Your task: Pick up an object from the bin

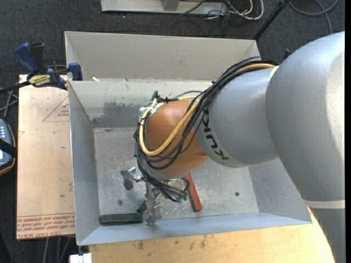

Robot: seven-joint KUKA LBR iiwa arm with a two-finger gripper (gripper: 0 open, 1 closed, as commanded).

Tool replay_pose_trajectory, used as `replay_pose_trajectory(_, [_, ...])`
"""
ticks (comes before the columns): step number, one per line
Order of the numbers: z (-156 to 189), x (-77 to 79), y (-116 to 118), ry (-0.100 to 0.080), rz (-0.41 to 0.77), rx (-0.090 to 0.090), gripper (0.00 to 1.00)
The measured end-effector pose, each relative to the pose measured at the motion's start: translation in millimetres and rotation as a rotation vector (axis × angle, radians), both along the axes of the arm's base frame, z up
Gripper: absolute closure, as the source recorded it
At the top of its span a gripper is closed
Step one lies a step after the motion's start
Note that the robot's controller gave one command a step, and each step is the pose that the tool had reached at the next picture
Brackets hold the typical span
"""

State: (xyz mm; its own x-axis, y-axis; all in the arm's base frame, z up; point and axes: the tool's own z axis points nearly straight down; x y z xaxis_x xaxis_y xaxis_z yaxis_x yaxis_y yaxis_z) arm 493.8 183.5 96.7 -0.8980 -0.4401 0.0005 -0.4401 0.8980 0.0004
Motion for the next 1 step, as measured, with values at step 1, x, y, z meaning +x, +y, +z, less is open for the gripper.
replay_pose_trajectory(1, [-26.8, -2.4, -42.6, 0.000, 0.364, 0.001, 1.00])
